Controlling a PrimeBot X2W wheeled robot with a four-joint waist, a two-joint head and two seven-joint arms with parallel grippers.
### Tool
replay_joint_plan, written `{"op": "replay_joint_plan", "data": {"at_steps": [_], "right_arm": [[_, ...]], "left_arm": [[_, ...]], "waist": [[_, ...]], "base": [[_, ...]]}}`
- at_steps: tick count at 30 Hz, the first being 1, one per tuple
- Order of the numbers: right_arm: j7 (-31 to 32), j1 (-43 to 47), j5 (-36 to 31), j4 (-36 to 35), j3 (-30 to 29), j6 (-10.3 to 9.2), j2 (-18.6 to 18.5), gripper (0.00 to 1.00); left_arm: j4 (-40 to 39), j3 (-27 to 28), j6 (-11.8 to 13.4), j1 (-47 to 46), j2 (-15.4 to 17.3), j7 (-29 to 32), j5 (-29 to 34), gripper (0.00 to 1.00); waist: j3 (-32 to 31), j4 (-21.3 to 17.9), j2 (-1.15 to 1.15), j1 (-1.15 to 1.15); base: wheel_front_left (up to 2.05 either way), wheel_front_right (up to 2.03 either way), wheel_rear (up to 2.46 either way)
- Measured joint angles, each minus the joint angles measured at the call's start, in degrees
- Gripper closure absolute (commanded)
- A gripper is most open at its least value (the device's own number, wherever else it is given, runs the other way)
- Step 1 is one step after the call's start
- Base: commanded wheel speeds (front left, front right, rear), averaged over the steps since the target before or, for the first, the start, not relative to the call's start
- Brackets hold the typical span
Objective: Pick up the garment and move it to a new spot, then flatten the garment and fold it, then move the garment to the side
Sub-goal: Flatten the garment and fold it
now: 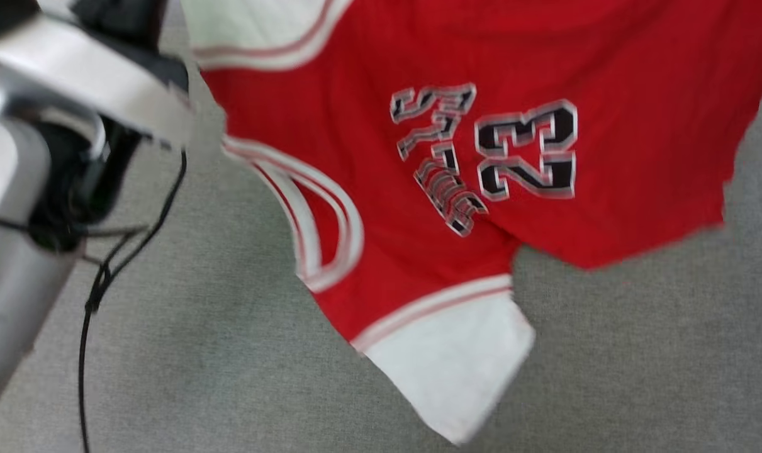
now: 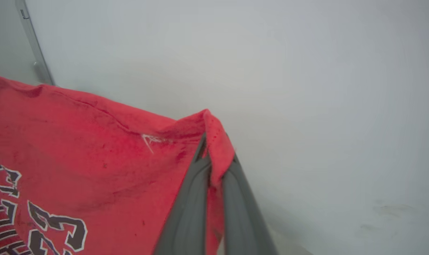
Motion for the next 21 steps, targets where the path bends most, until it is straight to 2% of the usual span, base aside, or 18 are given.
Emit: {"op": "replay_joint_plan", "data": {"at_steps": [10, 17, 21], "right_arm": [[-4.1, -19.2, -11.4, 8.7, -4.5, 0.00, 7.4, 1.00], [-6.6, -32.7, -17.5, 16.1, -4.9, 0.00, 10.6, 1.00], [-8.4, -38.5, -19.3, 20.5, -5.0, 0.00, 12.3, 1.00]], "left_arm": [[13.3, 1.7, -4.1, -25.7, -5.8, 1.1, 2.7, 1.00], [22.2, 2.2, -7.4, -41.4, -7.2, 0.6, 5.7, 1.00], [26.9, 2.0, -9.3, -47.5, -8.8, 0.0, 6.2, 1.00]], "waist": [[7.1, -1.0, 0.00, 0.01], [11.2, -1.3, 0.00, 0.01], [12.3, -1.7, 0.00, 0.01]], "base": [[0.00, 0.00, 0.00], [0.00, 0.00, 0.00], [0.00, 0.00, 0.00]]}}
